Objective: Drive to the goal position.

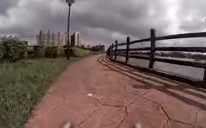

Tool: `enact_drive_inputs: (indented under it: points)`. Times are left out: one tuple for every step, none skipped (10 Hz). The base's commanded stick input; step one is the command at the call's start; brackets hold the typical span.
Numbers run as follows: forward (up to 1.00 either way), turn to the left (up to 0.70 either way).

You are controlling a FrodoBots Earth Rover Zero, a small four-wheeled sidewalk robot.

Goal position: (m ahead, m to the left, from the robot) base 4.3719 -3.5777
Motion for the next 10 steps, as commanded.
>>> enact_drive_inputs:
  points:
    - [0.5, 0.5]
    - [0.5, 0.5]
    - [0.5, 0.5]
    - [0.5, 0.21]
    - [0.5, 0.0]
    - [0.5, 0.0]
    - [0.5, 0.0]
    - [0.5, 0.0]
    - [0.5, 0.0]
    - [0.5, 0.0]
